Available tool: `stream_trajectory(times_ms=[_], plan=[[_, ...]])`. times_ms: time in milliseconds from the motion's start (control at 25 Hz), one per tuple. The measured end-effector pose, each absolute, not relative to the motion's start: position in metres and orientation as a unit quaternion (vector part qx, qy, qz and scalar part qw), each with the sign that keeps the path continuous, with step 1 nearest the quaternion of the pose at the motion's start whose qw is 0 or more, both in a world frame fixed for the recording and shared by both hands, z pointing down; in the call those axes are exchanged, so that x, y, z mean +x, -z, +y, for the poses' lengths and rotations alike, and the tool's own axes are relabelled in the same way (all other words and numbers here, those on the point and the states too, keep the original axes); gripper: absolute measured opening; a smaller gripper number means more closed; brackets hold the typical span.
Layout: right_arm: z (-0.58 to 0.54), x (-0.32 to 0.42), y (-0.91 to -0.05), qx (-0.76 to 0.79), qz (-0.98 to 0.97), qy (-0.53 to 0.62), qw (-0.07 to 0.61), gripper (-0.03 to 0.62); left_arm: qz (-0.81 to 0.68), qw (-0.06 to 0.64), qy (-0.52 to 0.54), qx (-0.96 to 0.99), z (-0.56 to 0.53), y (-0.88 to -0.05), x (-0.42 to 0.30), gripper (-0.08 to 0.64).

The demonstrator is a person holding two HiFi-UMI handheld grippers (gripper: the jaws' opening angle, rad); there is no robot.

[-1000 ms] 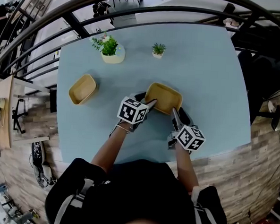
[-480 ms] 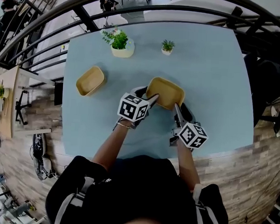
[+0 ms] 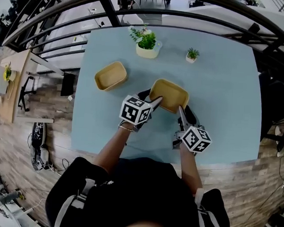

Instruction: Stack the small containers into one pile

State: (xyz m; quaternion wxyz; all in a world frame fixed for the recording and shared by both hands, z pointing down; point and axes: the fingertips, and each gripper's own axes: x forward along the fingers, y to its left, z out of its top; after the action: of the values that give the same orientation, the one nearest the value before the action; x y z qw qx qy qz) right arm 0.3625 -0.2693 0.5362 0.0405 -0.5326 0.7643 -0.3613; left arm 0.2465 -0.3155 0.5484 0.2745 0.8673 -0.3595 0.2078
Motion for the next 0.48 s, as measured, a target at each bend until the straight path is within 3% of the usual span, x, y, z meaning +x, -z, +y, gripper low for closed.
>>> stream_trajectory(times_ms=[480], plan=[[-0.296, 0.259, -0.519, -0.48, 0.809, 0.34, 0.02, 0.16, -0.426, 0.277, -0.167, 0.845, -0.321, -0.53, 0.137, 0.21]])
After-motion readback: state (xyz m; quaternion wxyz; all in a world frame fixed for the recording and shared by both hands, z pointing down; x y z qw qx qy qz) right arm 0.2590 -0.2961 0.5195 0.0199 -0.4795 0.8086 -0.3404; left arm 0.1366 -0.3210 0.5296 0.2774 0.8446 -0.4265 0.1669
